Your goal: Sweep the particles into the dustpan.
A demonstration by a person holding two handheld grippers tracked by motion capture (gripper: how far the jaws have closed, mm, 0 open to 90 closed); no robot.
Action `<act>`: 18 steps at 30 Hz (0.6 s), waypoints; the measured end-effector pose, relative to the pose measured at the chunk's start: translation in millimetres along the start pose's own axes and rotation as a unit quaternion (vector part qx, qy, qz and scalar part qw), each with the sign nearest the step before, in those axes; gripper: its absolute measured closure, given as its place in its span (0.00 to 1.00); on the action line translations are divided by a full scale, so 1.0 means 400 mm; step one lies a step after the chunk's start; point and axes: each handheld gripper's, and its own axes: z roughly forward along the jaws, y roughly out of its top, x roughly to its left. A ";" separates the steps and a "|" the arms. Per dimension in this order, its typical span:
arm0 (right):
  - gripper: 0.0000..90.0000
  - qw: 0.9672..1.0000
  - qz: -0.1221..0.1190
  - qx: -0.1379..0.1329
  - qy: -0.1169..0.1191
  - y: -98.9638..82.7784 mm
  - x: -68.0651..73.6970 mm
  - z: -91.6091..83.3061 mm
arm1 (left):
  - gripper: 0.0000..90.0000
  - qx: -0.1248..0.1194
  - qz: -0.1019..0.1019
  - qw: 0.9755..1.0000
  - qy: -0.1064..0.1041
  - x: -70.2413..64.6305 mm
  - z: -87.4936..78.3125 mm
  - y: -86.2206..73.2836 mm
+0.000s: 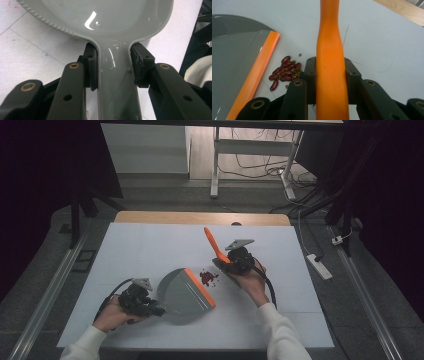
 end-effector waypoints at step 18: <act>0.78 1.000 -0.004 0.009 -0.003 0.000 0.008 0.024 | 0.68 0.007 -0.002 1.000 -0.001 0.000 0.004 0.002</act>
